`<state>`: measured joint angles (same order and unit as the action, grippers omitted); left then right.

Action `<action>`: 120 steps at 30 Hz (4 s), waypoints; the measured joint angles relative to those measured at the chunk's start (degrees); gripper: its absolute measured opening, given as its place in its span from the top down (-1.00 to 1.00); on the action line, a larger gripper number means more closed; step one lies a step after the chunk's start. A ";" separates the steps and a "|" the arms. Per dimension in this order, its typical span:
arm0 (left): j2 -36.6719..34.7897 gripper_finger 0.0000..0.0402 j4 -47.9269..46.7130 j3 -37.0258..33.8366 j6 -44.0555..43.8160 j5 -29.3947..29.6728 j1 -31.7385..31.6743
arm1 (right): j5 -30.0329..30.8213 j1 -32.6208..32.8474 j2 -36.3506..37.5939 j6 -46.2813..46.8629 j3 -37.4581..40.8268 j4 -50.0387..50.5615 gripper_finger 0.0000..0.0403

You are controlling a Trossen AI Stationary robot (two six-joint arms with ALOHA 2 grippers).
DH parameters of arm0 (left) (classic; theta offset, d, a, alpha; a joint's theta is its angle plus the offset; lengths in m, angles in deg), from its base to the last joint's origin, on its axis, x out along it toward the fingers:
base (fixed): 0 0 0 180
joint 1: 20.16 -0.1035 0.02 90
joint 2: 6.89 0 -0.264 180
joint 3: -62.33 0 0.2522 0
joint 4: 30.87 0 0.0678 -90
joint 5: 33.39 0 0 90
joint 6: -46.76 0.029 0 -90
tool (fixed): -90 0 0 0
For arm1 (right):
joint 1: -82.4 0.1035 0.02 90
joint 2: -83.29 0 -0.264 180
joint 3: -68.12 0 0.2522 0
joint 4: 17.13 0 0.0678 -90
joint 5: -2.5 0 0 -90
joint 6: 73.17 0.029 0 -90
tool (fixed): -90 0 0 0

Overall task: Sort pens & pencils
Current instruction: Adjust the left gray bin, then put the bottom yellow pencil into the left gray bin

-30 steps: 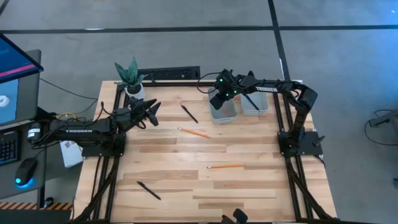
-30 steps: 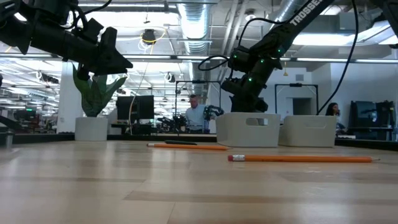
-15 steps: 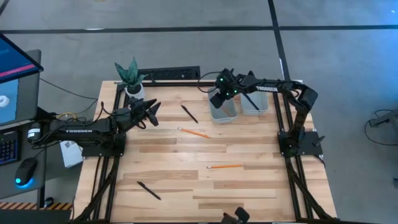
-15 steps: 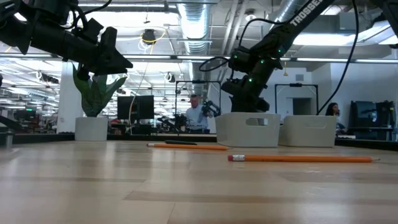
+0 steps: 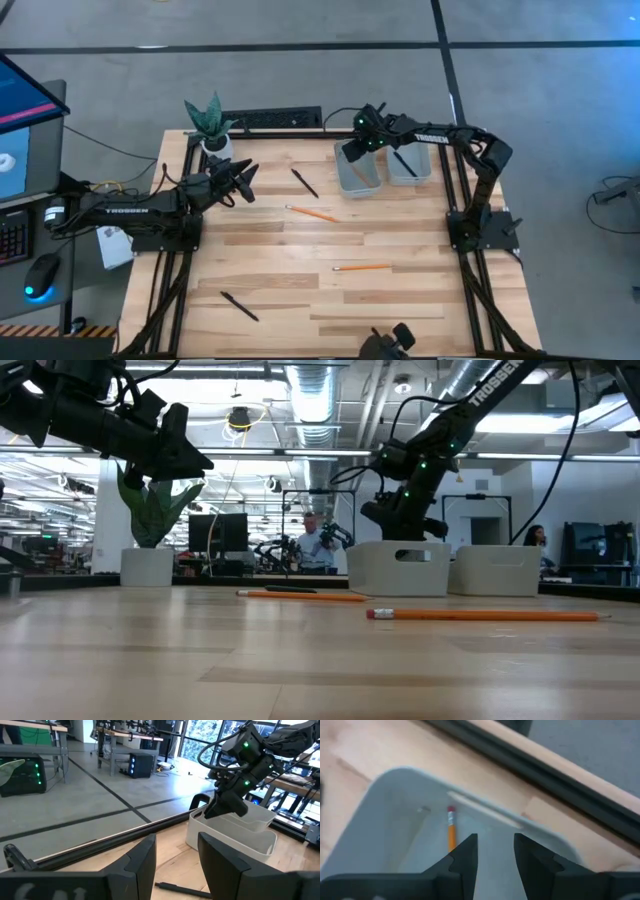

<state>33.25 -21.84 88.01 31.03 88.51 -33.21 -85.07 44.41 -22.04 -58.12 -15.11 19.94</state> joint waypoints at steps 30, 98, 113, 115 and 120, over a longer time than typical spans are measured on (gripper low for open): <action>-0.02 0.33 -2.91 0.00 -1.19 0.00 0.00 | 1.79 -5.82 0.22 2.34 0.02 -0.77 0.20; 0.00 0.33 -4.64 -0.02 7.65 -6.04 0.00 | -6.72 49.76 12.42 -5.63 0.00 18.54 0.31; -0.02 0.33 -7.72 -0.02 7.50 -6.10 0.00 | -9.48 53.04 0.01 -6.52 0.02 18.62 0.33; -0.01 0.33 -8.03 -0.02 7.50 -6.10 -0.01 | -9.51 53.33 -0.96 -6.17 0.02 18.22 0.33; 0.00 0.33 -9.13 -0.02 7.48 -6.10 -0.02 | -9.69 54.23 -3.02 -6.03 0.02 18.23 0.34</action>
<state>33.25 -30.98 87.99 38.51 82.41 -33.24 -94.77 98.63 -25.06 -64.15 -15.09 38.17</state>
